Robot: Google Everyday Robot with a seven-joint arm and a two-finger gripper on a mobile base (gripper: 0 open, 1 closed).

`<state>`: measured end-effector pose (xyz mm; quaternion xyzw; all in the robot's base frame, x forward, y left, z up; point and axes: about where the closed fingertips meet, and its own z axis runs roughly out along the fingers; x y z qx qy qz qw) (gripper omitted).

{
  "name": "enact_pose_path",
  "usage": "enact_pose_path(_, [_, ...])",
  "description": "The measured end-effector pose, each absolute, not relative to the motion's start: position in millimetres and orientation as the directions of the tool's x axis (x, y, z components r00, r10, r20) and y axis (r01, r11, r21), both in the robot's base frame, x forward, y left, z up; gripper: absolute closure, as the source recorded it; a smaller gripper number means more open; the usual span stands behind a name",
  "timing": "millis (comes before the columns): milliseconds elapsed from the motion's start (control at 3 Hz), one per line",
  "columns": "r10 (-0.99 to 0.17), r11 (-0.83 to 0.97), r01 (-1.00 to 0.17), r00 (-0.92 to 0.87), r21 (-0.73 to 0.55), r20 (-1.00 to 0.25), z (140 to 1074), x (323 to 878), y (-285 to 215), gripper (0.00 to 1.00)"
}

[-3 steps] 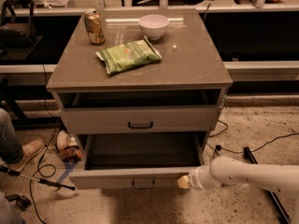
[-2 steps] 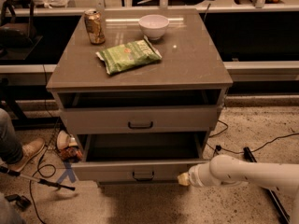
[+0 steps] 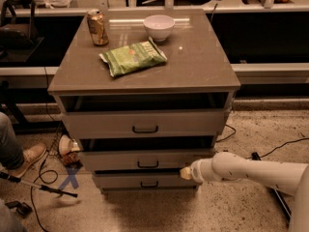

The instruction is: Close middle drawer

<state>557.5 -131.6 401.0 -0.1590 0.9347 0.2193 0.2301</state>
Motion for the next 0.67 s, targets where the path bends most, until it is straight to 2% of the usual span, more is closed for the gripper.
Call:
enact_pose_path(333, [-0.175,0.845,-0.42,-0.802,0.331,-0.571,410.0,612.5,-116.6,1.0])
enact_pose_path(667, [-0.163,0.841,-0.428,-0.783,0.33,-0.601,415.3,630.9,-111.6,1.0])
